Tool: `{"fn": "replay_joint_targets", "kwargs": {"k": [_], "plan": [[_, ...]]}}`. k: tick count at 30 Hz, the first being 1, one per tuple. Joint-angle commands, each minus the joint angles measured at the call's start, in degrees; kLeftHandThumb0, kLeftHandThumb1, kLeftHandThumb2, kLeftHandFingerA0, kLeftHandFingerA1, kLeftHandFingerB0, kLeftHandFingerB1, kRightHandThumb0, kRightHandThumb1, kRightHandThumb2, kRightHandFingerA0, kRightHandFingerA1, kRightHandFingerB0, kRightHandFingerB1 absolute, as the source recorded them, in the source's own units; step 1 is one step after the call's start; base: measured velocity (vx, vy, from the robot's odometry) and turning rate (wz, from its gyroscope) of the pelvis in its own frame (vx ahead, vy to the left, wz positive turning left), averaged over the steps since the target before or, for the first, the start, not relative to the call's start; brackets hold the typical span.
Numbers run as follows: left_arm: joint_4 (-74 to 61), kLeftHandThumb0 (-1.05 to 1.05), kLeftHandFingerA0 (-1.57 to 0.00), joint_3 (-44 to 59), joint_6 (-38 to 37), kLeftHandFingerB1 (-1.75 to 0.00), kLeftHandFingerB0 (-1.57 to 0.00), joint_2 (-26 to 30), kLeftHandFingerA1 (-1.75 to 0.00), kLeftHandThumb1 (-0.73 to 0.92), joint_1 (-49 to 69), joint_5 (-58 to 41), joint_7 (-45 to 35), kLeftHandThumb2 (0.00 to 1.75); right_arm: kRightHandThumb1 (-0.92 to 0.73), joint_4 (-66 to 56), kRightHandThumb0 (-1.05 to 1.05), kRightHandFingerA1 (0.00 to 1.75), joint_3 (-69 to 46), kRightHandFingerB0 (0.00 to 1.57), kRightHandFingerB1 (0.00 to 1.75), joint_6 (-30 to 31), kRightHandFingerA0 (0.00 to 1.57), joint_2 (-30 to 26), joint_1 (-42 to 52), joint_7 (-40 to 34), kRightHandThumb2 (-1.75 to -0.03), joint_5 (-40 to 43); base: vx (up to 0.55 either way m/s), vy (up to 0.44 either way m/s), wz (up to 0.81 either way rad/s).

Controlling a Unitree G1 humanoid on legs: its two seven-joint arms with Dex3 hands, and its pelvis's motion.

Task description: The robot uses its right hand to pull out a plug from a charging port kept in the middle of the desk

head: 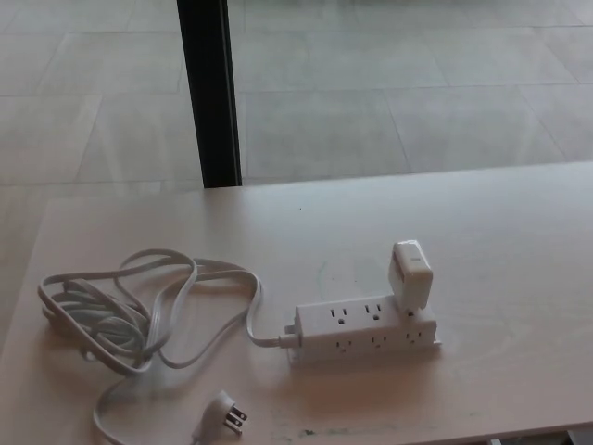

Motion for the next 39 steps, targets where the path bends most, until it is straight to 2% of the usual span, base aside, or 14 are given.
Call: {"fn": "replay_joint_targets", "kwargs": {"k": [1,2,3,9,10,12,14,20,22,24,25,33,38,39], "plan": [[2.1,-0.98,-0.73,2.7,1.9,-0.68,-0.67,1.9,-0.79,0.41,-1.3,-4.3,-2.3,0.90,-0.53,-2.6,-0.87,0.79,-5.9,0.31,0.80,0.9,0.88,-2.4,-3.2,1.2,-0.57,8.6,0.00,0.000,0.00],[2.4,-0.96,-0.77,2.9,1.8,-0.64,-0.69,1.8,-0.79,0.59,-1.5,-4.3,-2.2,0.59,-0.51,-4.0,-0.89,0.75,-7.0,0.35,0.76,3.4,0.89,-3.0,-5.3,-0.3,-0.56,9.3,0.00,0.000,0.00],[2.4,-1.01,-0.79,3.1,1.8,-0.67,-0.61,1.8,-0.82,0.39,-1.5,-4.4,-2.4,0.93,-0.36,-5.5,-1.01,0.72,-7.2,0.33,0.74,3.8,0.78,-3.2,-5.8,-0.6,-0.89,9.2,0.00,0.000,0.00],[2.9,-0.95,-0.76,2.4,0.9,-0.65,-0.69,2.5,-0.79,0.60,-2.2,-3.9,-3.3,0.59,-0.58,-20.7,-0.91,0.70,-5.2,0.48,0.62,12.9,0.98,-7.5,-20.5,-2.6,-0.59,8.8,0.00,0.000,0.00],[2.9,-0.95,-0.74,2.5,0.8,-0.70,-0.68,2.5,-0.78,0.46,-2.2,-4.1,-3.4,0.87,-0.47,-24.0,-0.88,0.69,-4.3,0.39,0.59,14.7,0.81,-8.0,-23.5,-2.3,-0.94,9.2,0.00,0.000,0.00],[2.7,-0.95,-0.76,2.5,0.9,-0.68,-0.59,2.5,-0.82,0.40,-2.1,-4.2,-3.5,0.95,-0.62,-26.3,-0.77,0.65,-3.7,0.39,0.43,16.2,0.80,-8.1,-26.2,-2.2,-0.59,9.6,0.00,0.000,0.00],[2.3,-0.95,-0.73,2.5,1.0,-0.66,-0.65,2.6,-0.79,0.62,-1.8,-4.3,-3.9,0.59,-0.62,-30.7,-0.75,0.65,-1.8,0.38,0.37,19.6,0.80,-8.3,-31.1,-2.1,-0.60,9.6,0.00,0.000,0.00],[2.8,-0.95,-0.72,2.6,1.8,-0.68,-0.66,2.7,-0.78,0.41,-2.6,-4.4,-3.5,0.91,-0.60,-35.5,-0.68,0.73,2.5,0.34,0.34,20.9,0.85,-5.0,-39.7,0.7,-0.59,11.6,0.00,0.000,0.01],[2.8,-0.95,-0.70,2.5,1.5,-0.65,-0.66,2.7,-0.78,0.61,-2.6,-4.3,-3.7,0.59,-0.49,-36.7,-0.73,0.77,4.4,0.27,0.48,21.1,0.78,-3.7,-41.8,1.6,-0.90,11.8,0.00,0.000,0.00],[2.2,-0.94,-0.68,2.4,2.0,-0.69,-0.63,2.7,-0.79,0.42,-2.5,-4.4,-3.8,0.92,-0.59,-38.0,-0.70,0.72,7.3,0.43,0.35,23.1,0.93,-2.3,-44.4,2.4,-0.59,11.8,0.00,0.000,0.00],[2.9,-0.95,-0.69,2.5,1.6,-0.64,-0.62,2.8,-0.78,0.60,-2.8,-4.5,-4.4,0.58,-0.59,-38.5,-0.74,0.73,10.8,0.39,0.34,22.3,0.94,-1.5,-45.5,4.9,-0.59,10.9,0.00,0.000,0.00],[2.7,-0.93,-0.74,2.3,1.7,-0.63,-0.65,3.4,-0.77,0.60,-2.7,-4.5,-4.5,0.58,-0.57,-47.3,-0.75,0.69,24.7,0.42,0.34,30.2,0.95,3.0,-44.7,6.7,-0.58,7.8,0.00,-0.001,0.01],[3.0,-0.93,-0.68,2.9,2.9,-0.65,-0.63,3.8,-0.76,0.57,-3.6,-5.6,-4.6,0.58,-0.57,-46.1,-0.70,0.75,33.2,0.37,0.34,31.5,0.96,4.4,-46.6,9.9,-0.58,5.4,0.00,0.000,0.00],[2.2,-0.92,-0.71,2.7,3.4,-0.66,-0.66,3.6,-0.77,0.59,-3.9,-5.6,-4.1,0.57,-0.57,-44.9,-0.71,1.17,34.8,0.39,0.33,31.3,0.92,4.0,-47.4,10.7,-0.58,4.5,0.00,0.000,0.00]]}}
